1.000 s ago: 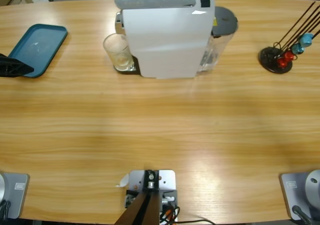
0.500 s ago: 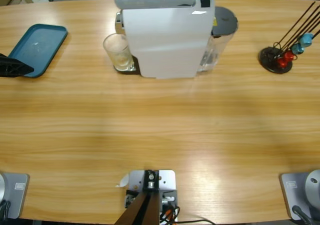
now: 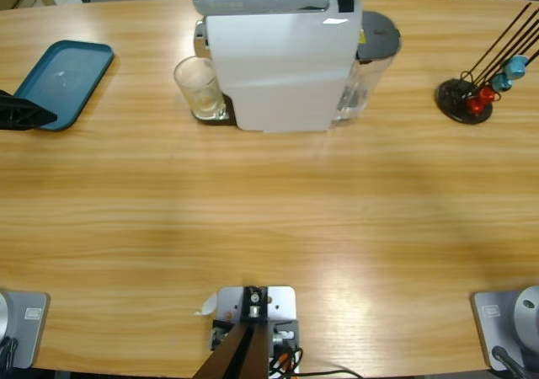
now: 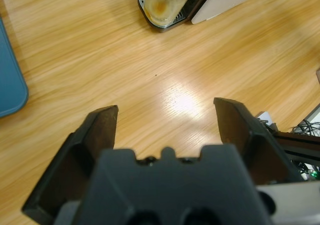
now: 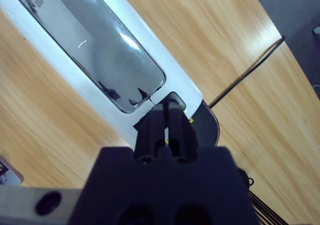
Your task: Pour coffee
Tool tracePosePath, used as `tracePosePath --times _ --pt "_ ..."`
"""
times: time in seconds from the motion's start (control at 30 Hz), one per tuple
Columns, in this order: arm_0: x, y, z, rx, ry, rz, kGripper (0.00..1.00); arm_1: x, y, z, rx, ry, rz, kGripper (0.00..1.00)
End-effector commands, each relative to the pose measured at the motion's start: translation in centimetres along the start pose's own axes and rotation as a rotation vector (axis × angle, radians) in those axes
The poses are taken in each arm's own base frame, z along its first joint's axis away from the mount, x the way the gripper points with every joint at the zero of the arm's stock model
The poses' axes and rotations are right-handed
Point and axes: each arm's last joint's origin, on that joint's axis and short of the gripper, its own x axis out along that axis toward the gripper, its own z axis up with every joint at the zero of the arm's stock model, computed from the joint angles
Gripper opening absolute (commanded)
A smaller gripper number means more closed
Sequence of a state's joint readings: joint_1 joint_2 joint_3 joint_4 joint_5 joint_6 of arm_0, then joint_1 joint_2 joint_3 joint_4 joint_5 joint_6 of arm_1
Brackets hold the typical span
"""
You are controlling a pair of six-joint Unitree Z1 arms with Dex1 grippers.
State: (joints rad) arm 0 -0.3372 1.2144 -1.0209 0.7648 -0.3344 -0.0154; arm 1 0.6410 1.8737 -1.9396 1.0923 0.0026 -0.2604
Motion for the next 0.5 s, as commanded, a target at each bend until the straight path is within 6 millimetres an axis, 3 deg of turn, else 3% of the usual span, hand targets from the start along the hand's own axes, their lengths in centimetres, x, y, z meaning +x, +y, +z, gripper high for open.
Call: tracePosePath --times 0.03,0.5 --pt "0.67 0.13 0.25 0.008 0.015 -0.016 0.816 3.42 -0.2 -0.9 -0.001 0.115 -0.003 0.0" --pt "0.75 0.09 0.28 0.012 0.018 -0.018 0.816 3.65 -0.7 -1.01 0.009 0.118 -0.01 0.0"
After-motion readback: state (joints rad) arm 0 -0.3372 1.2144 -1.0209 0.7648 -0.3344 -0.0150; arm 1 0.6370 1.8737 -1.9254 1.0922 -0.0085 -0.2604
